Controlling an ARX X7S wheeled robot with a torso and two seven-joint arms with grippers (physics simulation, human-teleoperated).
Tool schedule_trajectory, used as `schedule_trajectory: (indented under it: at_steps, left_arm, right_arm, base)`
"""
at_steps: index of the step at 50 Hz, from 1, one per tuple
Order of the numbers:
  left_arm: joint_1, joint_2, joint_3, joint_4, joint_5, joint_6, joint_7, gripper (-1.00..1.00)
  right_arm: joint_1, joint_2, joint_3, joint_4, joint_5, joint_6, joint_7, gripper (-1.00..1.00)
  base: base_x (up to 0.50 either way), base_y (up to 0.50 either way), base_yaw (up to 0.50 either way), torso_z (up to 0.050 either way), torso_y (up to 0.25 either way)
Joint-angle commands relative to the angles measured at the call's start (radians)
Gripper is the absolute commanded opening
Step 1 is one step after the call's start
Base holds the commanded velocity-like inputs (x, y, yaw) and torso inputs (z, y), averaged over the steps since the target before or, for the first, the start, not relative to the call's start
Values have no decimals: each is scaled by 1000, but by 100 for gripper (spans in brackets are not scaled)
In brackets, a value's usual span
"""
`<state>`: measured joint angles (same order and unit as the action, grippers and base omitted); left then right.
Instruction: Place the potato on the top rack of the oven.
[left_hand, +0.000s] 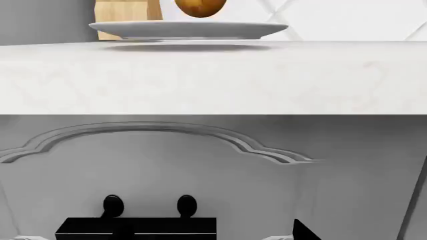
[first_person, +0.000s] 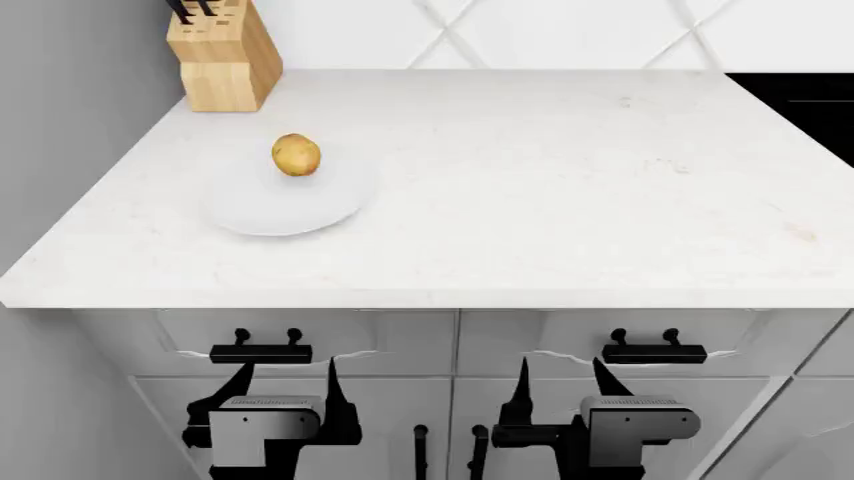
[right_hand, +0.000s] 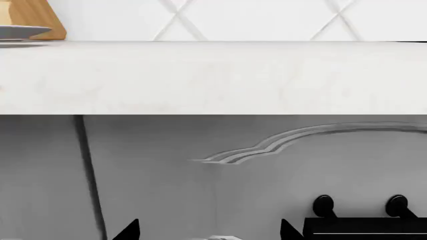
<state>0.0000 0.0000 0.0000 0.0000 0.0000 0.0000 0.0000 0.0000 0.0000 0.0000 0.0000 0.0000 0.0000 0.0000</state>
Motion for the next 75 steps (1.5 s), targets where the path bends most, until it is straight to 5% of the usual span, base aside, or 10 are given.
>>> schedule_trajectory:
  at_steps: [1, 12, 57, 64, 75]
  left_arm:
    - [0, -17, 14, 2, -29, 2, -9, 100]
    - [25, -57, 66, 53, -29, 110, -44, 100]
    - [9, -107, 108, 46, -121, 58, -97, 100]
    - [25, -117, 136, 191, -83, -78, -147, 100]
    - [-53, -152, 125, 600, -180, -542, -202, 100]
  right_arm:
    - [0, 16, -22, 0, 12, 1, 20, 100]
    - [5, 46, -61, 2, 34, 20, 63, 100]
    - [11, 102, -127, -5, 98, 30, 128, 100]
    - [19, 98, -136, -127, 104, 166, 173, 100]
    - [133, 118, -150, -584, 200, 658, 228, 100]
  base:
    - [0, 0, 0, 0, 0]
    - [0, 0, 0, 3, 0]
    - [0, 0, 0, 49, 0]
    - [0, 0, 0, 0, 0]
    - [0, 0, 0, 0, 0]
